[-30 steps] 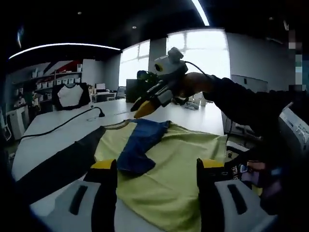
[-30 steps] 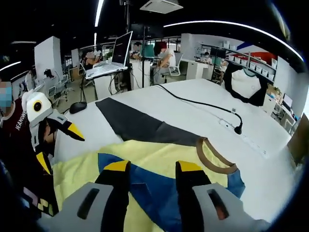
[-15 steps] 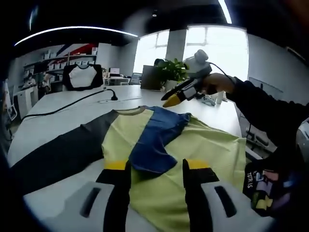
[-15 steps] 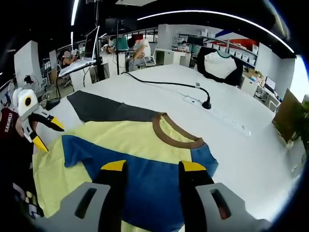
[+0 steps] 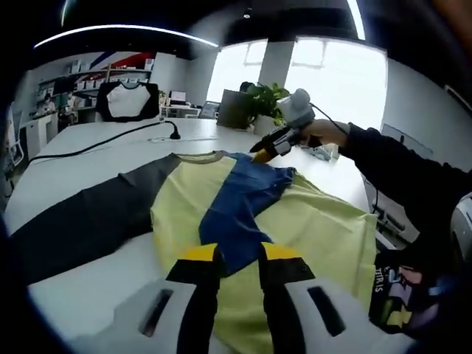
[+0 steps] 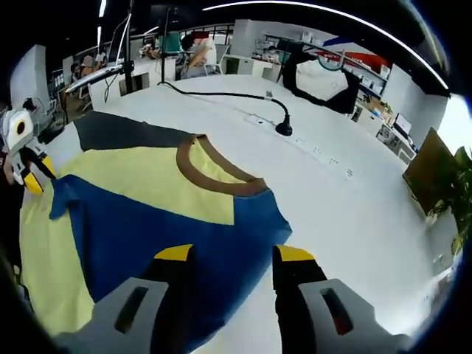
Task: Fold the garment on the visible template until the final outline fits inside the template.
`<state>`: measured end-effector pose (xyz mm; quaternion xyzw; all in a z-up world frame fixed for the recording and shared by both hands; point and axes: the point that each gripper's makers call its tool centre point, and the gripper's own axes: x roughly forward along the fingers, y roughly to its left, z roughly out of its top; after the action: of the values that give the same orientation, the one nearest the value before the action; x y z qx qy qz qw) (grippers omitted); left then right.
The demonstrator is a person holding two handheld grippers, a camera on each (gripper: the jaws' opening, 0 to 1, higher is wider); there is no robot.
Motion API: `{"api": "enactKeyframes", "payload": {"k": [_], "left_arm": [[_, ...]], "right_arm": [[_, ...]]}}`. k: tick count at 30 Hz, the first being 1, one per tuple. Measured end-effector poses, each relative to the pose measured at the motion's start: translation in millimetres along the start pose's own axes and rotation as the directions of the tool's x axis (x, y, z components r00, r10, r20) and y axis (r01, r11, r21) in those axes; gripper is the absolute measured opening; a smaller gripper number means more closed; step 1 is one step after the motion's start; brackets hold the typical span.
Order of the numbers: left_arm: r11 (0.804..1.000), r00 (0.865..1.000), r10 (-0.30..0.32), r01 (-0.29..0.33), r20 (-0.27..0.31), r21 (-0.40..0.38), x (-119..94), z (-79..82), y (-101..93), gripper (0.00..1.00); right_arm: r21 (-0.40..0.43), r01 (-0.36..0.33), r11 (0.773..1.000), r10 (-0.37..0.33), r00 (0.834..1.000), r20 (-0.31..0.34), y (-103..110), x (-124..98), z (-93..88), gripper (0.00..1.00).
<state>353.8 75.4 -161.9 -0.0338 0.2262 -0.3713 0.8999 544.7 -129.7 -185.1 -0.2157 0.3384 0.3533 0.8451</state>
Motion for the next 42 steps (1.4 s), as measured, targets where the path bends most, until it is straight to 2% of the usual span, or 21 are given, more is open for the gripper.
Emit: {"api": "enactKeyframes", "payload": {"k": [5, 8, 10, 12, 13, 14, 16, 18, 19, 23, 24, 29, 31, 32, 34, 37, 39, 42], "left_arm": [[1.0, 1.0, -0.006, 0.006, 0.01, -0.029, 2.0, 0.6, 0.2, 0.08], [0.999, 1.0, -0.014, 0.015, 0.015, -0.041, 2.1, 1.3, -1.7, 0.02], [0.999, 1.0, -0.016, 0.016, 0.019, -0.046, 2.1, 1.8, -2.2, 0.01], [0.998, 1.0, -0.022, 0.023, 0.022, -0.054, 2.5, 1.5, -4.0, 0.01], [0.998, 0.999, -0.027, 0.029, 0.024, -0.06, 2.9, 1.8, -4.8, 0.01], [0.997, 0.999, -0.03, 0.032, 0.027, -0.063, 3.0, 2.3, -5.3, 0.01], [0.996, 0.999, -0.041, 0.043, 0.032, -0.072, 2.4, 3.6, -6.3, 0.01], [0.996, 0.998, -0.049, 0.052, 0.045, -0.074, 2.0, 6.1, -7.0, 0.01], [0.996, 0.998, -0.05, 0.053, 0.044, -0.076, 1.8, 5.8, -6.7, 0.01], [0.995, 0.998, -0.047, 0.051, 0.046, -0.084, 1.4, 4.7, -7.0, 0.01], [0.995, 0.998, -0.046, 0.05, 0.045, -0.085, 0.9, 4.6, -7.1, 0.01], [0.996, 0.998, -0.034, 0.038, 0.051, -0.082, -0.8, 7.6, -1.6, 0.01], [0.997, 1.0, -0.002, 0.004, 0.024, -0.08, -1.3, 2.0, 5.5, 0.01], [0.998, 1.0, 0.01, -0.008, 0.03, -0.064, -1.5, 1.3, 7.9, 0.01], [0.998, 0.997, 0.056, -0.053, 0.057, -0.042, -4.1, 4.2, 15.9, 0.04], [0.998, 0.997, 0.065, -0.066, 0.046, 0.013, -5.5, 2.1, 14.7, 0.26], [0.997, 0.997, 0.074, -0.075, 0.025, 0.024, -3.1, -2.2, 13.5, 0.36], [0.998, 0.998, 0.067, -0.067, 0.021, 0.008, 2.4, -3.1, 14.1, 0.32]], "right_arm": [[-0.003, 0.004, 1.0, -0.003, 1.0, 0.015, -6.5, 10.3, 1.8, 0.35], [0.065, -0.016, 0.998, 0.015, 1.0, 0.026, -9.3, 13.9, 0.7, 0.27], [0.073, -0.025, 0.997, 0.022, 0.999, 0.038, -10.5, 15.6, 1.1, 0.24], [0.164, -0.08, 0.983, 0.071, 0.996, 0.059, -4.4, 17.0, 0.1, 0.17], [0.152, -0.036, 0.988, 0.027, 0.998, 0.06, -14.3, 17.0, -0.8, 0.14], [0.117, -0.02, 0.993, 0.013, 0.998, 0.064, -18.3, 17.5, -0.9, 0.09], [0.147, -0.033, 0.989, 0.022, 0.997, 0.077, -17.8, 18.4, -0.6, 0.09], [0.082, -0.033, 0.996, 0.026, 0.996, 0.084, -15.2, 19.1, 0.8, 0.05], [0.078, -0.038, 0.996, 0.032, 0.996, 0.085, -11.3, 19.9, 1.7, 0.02], [-0.036, 0.02, 0.999, -0.018, 0.998, 0.057, -16.0, 19.9, 5.8, 0.0], [-0.047, 0.024, 0.999, -0.022, 0.999, 0.046, -10.9, 18.1, 3.7, 0.0], [0.012, 0.025, 1.0, -0.025, 0.996, 0.081, -18.6, 15.5, 11.9, 0.0], [0.023, 0.021, 1.0, -0.023, 0.996, 0.092, -20.2, 11.9, 13.6, 0.0], [0.021, 0.026, 0.999, -0.028, 0.995, 0.091, -20.4, 10.5, 13.5, 0.0], [0.016, 0.029, 0.999, -0.031, 0.995, 0.091, -20.0, 9.7, 13.3, 0.0], [0.016, 0.03, 0.999, -0.032, 0.995, 0.093, -20.0, 9.5, 14.0, 0.0], [0.015, 0.033, 0.999, -0.034, 0.995, 0.092, -18.7, 9.3, 14.1, 0.0], [0.007, 0.036, 0.999, -0.037, 0.995, 0.09, -18.2, 9.1, 14.6, 0.0]]}}
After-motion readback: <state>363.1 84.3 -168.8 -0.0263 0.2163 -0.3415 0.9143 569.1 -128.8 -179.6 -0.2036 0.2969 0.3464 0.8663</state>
